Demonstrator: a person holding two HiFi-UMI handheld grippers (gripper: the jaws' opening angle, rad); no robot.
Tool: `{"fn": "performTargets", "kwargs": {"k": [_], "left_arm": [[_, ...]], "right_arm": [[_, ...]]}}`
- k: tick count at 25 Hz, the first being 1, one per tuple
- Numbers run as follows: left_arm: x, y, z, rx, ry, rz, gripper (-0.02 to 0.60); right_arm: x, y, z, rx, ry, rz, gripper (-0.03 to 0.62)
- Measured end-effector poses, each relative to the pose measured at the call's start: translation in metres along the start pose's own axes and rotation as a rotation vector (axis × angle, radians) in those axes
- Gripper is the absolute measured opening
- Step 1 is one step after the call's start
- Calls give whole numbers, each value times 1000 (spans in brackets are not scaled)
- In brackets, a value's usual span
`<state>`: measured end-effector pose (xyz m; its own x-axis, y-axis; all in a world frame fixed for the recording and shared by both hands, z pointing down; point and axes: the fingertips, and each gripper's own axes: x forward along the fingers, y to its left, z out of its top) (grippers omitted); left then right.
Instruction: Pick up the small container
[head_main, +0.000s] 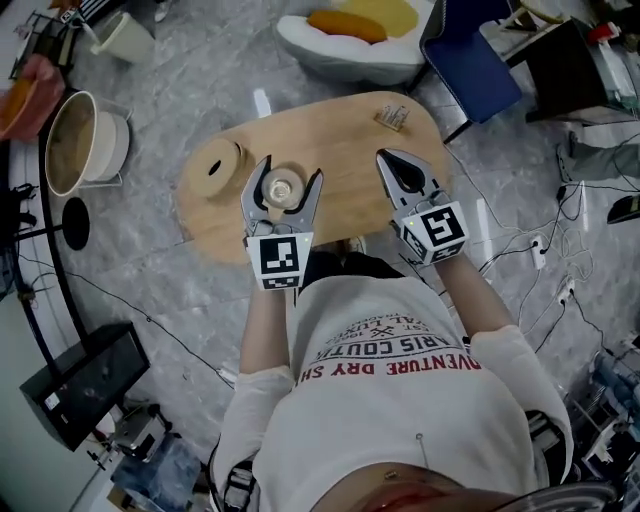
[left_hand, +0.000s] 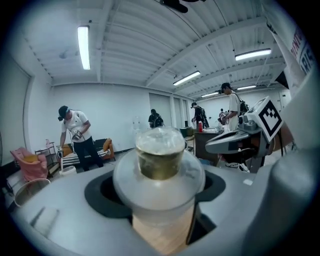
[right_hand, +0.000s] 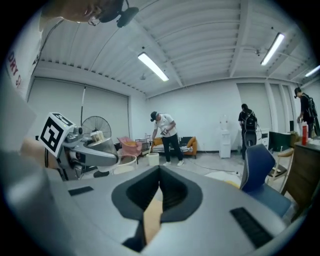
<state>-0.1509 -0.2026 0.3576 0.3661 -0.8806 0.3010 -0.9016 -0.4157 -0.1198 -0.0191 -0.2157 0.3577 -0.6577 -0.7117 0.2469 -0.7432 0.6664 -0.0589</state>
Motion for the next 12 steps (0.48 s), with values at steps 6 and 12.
{"fn": "performTargets", "kwargs": {"k": [6,12], "left_arm": [[-32,2,47,10,-65,68,341],[-73,-12,67,34,-97,81,341]], "right_arm": [[-24,5,42,-30,-113,34,6],[-53,30,53,-37,-138,56,6]]}}
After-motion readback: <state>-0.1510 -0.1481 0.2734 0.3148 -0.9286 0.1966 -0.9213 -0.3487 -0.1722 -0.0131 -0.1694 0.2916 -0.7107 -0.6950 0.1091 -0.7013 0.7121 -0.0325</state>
